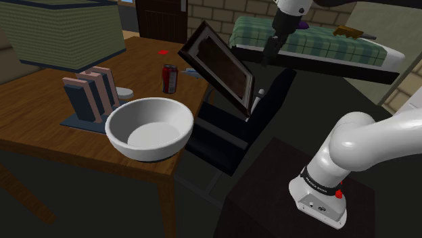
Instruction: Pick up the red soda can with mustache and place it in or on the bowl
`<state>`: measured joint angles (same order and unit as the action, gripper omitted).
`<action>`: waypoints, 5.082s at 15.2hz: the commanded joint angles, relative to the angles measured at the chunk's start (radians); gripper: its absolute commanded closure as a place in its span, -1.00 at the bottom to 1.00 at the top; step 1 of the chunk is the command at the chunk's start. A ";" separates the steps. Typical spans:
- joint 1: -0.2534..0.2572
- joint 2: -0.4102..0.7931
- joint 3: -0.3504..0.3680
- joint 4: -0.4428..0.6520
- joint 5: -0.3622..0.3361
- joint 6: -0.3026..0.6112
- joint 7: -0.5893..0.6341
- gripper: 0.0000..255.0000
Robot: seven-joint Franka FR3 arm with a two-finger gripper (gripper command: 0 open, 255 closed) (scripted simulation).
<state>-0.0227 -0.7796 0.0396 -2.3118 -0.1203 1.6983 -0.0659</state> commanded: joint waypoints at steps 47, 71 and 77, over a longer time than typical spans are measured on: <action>0.081 0.928 0.178 0.576 0.119 0.451 0.366 1.00; 0.085 0.933 0.181 0.812 0.116 0.220 0.372 1.00; 0.089 0.954 0.182 0.921 0.110 0.131 0.377 1.00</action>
<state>0.0653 0.1705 0.2211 -1.4113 -0.0091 1.8463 0.3099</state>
